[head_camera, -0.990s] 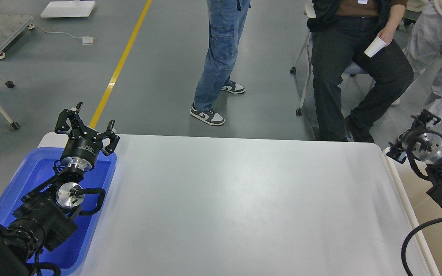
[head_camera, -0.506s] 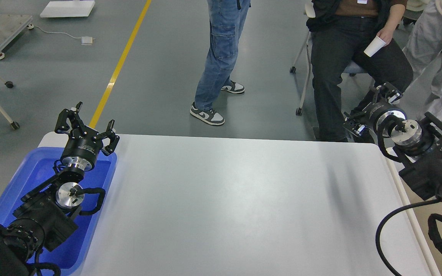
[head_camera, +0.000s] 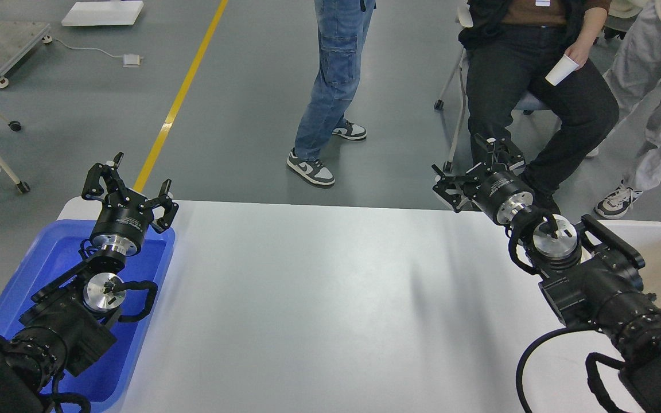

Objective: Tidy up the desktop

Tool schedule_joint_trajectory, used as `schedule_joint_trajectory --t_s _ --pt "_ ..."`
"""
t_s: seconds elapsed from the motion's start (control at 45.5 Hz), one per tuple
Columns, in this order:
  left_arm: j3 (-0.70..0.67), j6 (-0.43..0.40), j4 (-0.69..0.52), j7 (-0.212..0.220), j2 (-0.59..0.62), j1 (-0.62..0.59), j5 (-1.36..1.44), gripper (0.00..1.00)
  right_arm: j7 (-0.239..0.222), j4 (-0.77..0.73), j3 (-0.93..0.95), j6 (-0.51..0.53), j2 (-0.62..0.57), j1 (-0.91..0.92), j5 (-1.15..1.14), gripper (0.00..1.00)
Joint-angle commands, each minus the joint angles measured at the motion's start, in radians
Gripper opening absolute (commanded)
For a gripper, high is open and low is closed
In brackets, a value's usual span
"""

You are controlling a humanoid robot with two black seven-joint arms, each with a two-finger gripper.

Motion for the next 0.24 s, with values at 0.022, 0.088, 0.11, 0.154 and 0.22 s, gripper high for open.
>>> schedule_joint_trajectory --t_s 0.022,0.088,0.11,0.154,0.22 --pt "0.000 0.000 0.000 0.000 0.000 0.000 0.000 1.00 0.000 0.001 0.004 0.087 0.071 -0.078 0.031 1.00" --pt "0.000 0.000 0.000 0.000 0.000 0.000 0.000 1.00 0.000 0.000 0.004 0.096 0.082 -0.090 0.031 1.00" --pt "0.000 0.000 0.000 0.000 0.000 0.000 0.000 1.00 0.000 0.000 0.004 0.097 0.085 -0.094 0.031 1.00" --pt "0.000 0.000 0.000 0.000 0.000 -0.001 0.000 1.00 0.000 0.000 0.004 0.099 0.088 -0.100 0.031 1.00" --pt "0.000 0.000 0.000 0.000 0.000 -0.001 0.000 1.00 0.000 0.001 0.004 0.102 0.090 -0.104 0.031 1.00"
